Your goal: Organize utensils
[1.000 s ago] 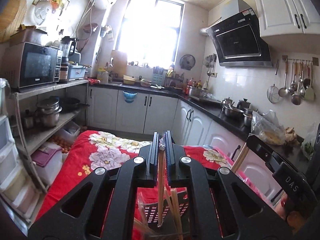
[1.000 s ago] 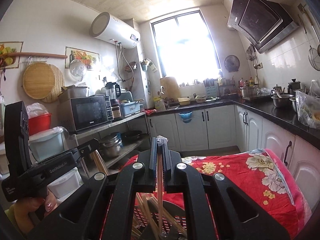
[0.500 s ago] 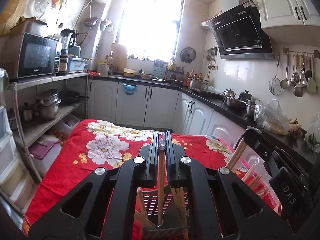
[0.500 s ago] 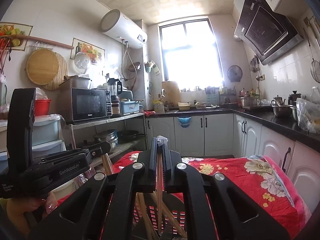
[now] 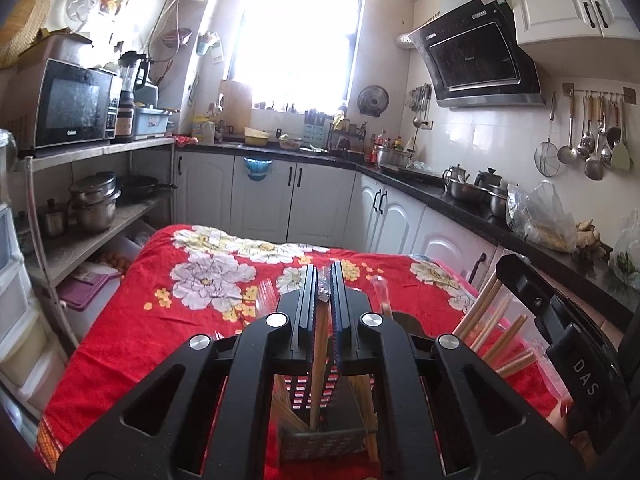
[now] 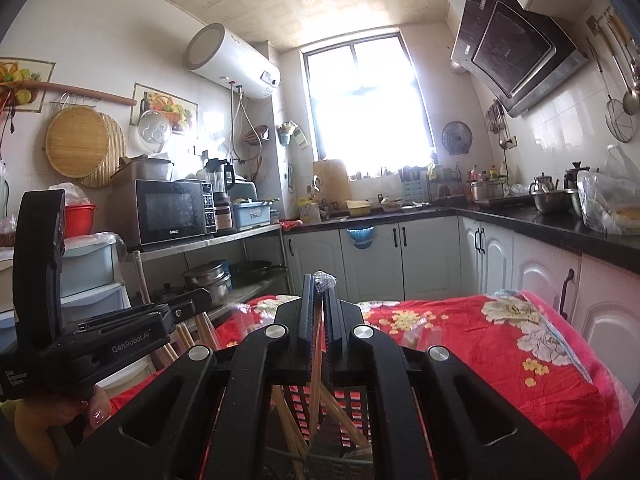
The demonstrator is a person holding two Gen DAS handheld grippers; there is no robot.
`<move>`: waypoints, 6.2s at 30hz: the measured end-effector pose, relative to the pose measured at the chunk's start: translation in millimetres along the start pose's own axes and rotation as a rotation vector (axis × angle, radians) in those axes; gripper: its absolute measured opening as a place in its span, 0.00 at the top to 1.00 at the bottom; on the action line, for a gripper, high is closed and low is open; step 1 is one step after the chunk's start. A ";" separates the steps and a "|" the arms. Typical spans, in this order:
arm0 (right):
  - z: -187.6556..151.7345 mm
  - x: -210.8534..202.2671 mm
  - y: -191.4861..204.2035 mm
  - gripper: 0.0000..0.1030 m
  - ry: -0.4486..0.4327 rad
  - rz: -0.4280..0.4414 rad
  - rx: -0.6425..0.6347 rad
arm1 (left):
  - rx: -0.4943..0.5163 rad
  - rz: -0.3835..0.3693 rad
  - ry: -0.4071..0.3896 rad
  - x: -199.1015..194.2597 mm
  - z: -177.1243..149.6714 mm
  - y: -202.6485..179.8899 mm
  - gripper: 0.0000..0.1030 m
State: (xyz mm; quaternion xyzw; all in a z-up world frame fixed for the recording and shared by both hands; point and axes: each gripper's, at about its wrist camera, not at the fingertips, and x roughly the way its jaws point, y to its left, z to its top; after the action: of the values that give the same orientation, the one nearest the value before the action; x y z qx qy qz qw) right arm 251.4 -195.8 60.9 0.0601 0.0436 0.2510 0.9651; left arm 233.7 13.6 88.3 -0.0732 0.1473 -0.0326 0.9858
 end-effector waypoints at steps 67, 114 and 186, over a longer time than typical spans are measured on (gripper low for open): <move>-80.4 -89.1 2.7 0.16 0.384 -0.044 0.053 | -0.012 -0.034 0.199 -74.5 -110.2 7.7 0.10; -102.1 -111.4 7.2 0.06 0.181 -0.197 -0.054 | 0.001 0.019 0.054 -79.1 -131.1 5.9 0.10; -86.9 -109.0 -34.8 0.06 0.265 -0.308 0.092 | -0.083 0.085 0.179 -75.9 -121.2 34.0 0.10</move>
State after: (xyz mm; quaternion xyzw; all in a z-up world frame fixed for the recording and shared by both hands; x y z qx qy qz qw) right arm 163.3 -271.1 -23.9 0.0631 0.1904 0.1038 0.9742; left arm 126.9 37.4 -9.9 -0.1044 0.2389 0.0091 0.9654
